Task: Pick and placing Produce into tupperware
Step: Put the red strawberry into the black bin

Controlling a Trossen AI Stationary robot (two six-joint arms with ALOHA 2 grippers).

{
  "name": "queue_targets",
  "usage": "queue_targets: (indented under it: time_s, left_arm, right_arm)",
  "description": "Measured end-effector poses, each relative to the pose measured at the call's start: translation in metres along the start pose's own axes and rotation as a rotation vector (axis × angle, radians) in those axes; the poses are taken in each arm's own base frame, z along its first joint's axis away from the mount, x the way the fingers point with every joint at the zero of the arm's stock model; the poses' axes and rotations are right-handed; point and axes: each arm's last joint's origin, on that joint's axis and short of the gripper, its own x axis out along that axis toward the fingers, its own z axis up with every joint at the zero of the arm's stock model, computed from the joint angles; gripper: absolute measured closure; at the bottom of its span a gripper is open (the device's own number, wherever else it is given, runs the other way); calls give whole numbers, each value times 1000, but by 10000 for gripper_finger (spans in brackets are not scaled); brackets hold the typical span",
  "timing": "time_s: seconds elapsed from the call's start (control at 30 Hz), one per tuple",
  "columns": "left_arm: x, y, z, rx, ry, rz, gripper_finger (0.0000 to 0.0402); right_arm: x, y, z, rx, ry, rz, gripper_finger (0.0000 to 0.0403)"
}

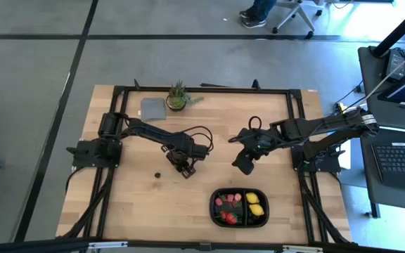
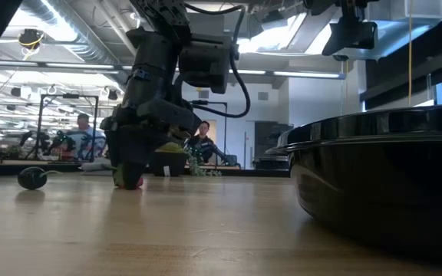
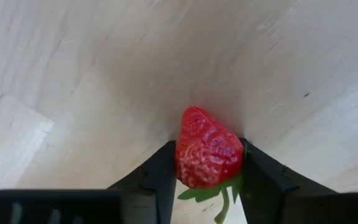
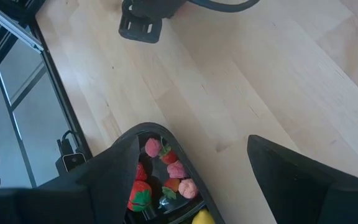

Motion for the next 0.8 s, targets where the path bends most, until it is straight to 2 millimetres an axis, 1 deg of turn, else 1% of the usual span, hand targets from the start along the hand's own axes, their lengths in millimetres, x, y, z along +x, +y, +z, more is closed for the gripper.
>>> queue_targets:
  time_s: [0.07, 0.17, 0.3, 0.4, 0.57, 0.67, 0.73, 0.8]
  left_arm:
    - [-1, 0, 0, 6, -1, -1, 277]
    - [-3, -1, 0, 46, 3, -7, 277]
    - [-12, -7, 5, 120, 11, -55, 267]
    - [-26, -18, 9, 199, 12, -170, 263]
    - [-54, -33, 13, 360, 44, -406, 278]
    - [-70, -42, 15, 441, 46, -548, 278]
    - [-81, -50, 17, 491, 4, -625, 275]
    - [-89, -60, 18, 528, -69, -666, 266]
  right_arm:
    - [0, 0, 0, 0, 0, 0, 100]
    - [0, 0, 0, 0, 0, 0, 100]
    - [0, 0, 0, 0, 0, 1, 100]
    - [0, 0, 0, -1, -2, 3, 100]
    - [0, 0, 0, -1, 0, 5, 100]
    - [0, 0, 0, 0, 0, 5, 100]
    - [0, 0, 0, 1, 0, 5, 100]
    - [0, 0, 0, -1, 0, 5, 100]
